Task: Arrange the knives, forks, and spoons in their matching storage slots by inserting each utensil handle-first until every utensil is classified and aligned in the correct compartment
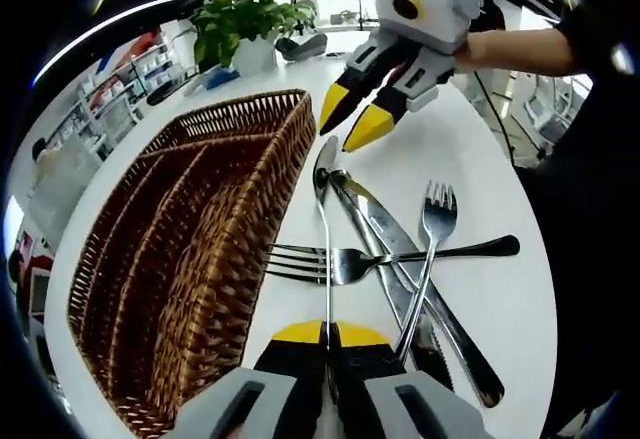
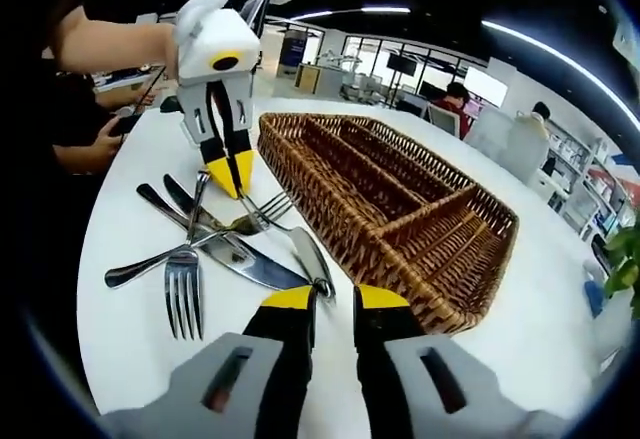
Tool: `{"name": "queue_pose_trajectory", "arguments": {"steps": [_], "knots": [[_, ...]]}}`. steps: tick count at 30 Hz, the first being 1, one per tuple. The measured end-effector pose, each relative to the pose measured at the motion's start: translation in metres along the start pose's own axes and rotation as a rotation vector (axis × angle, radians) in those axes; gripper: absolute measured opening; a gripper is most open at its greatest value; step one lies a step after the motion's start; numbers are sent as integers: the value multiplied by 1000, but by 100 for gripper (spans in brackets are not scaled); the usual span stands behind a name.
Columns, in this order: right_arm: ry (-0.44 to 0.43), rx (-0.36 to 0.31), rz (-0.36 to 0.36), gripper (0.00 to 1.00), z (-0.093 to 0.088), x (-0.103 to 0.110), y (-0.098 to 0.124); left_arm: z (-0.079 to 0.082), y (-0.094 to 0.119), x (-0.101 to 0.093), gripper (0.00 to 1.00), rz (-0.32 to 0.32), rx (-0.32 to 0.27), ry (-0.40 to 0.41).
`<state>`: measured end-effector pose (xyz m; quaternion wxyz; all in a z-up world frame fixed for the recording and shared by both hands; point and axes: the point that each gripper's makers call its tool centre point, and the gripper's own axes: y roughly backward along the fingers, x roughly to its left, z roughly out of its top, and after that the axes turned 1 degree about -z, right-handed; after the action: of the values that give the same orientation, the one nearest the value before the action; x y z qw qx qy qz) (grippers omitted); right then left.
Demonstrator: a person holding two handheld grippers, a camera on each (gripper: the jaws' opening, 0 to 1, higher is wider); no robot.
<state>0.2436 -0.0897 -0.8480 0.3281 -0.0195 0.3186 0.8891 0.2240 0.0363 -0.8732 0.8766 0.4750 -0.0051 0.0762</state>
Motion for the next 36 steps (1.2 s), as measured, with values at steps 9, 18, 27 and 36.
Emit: {"name": "queue_pose_trajectory", "arguments": {"steps": [9, 18, 27, 36], "knots": [[52, -12, 73, 10, 4, 8, -16, 0, 0, 0, 1, -4, -2, -3], [97, -5, 102, 4, 2, 9, -22, 0, 1, -1, 1, -7, -3, -3], [163, -4, 136, 0, 1, 12, -21, 0, 1, 2, 4, 15, -4, 0], [115, -42, 152, 0, 10, 12, -13, 15, 19, 13, 13, 59, -97, 71]]}}
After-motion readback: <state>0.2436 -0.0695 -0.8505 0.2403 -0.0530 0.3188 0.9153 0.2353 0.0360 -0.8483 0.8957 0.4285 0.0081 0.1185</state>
